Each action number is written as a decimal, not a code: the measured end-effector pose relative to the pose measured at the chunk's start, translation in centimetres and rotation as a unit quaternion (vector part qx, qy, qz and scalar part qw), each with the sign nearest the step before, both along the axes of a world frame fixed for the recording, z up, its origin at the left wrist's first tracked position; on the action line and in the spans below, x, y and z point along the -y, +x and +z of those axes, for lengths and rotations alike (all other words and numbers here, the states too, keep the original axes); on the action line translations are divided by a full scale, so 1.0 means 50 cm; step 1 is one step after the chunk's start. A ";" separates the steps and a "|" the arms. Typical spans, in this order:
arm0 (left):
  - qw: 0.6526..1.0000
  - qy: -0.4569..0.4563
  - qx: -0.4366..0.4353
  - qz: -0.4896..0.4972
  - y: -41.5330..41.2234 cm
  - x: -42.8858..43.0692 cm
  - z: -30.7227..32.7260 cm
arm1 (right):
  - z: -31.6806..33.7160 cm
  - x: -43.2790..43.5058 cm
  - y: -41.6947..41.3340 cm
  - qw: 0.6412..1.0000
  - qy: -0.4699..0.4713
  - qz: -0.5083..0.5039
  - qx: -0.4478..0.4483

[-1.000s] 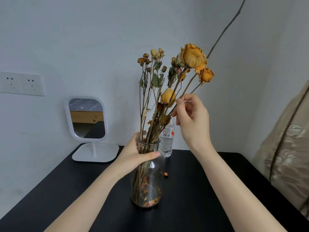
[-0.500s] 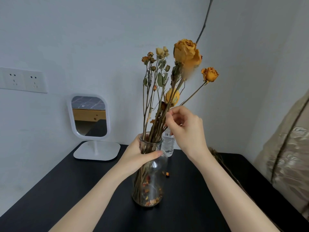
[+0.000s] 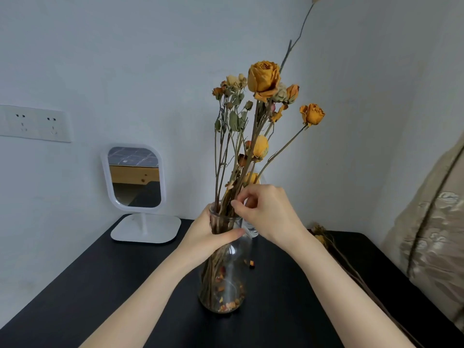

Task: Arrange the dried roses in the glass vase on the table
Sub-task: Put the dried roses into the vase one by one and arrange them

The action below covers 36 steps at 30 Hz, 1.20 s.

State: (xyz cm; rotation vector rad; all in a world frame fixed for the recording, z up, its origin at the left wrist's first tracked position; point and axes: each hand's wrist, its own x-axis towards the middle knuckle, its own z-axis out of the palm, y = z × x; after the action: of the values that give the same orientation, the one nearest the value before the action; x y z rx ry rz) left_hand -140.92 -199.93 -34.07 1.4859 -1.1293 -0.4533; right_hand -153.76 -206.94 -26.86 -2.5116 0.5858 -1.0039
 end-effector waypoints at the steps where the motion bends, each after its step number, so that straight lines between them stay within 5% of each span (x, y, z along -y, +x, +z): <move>1: 1.000 0.000 -0.001 0.000 0.000 0.000 -0.001 | 0.004 -0.001 0.002 1.000 0.003 -0.001 0.002; 8: 1.000 0.003 -0.006 0.009 0.002 0.003 -0.007 | 0.053 -0.012 0.005 0.991 0.079 0.023 0.105; 20: 1.000 0.002 -0.010 0.004 0.002 0.003 -0.009 | 0.020 -0.010 0.008 0.989 0.133 0.034 -0.056; 26: 1.000 0.013 0.013 0.018 0.000 0.004 -0.009 | 0.046 -0.013 0.002 0.988 0.102 0.029 0.111; 36: 0.999 0.006 0.030 0.019 -0.005 0.001 -0.003 | 0.039 -0.005 -0.001 0.988 0.101 -0.008 0.116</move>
State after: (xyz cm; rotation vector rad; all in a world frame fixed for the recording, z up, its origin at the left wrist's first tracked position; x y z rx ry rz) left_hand -141.20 -199.97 -34.20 1.5378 -1.1440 -0.3929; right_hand -153.81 -206.71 -24.90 -2.1814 0.6032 -1.1597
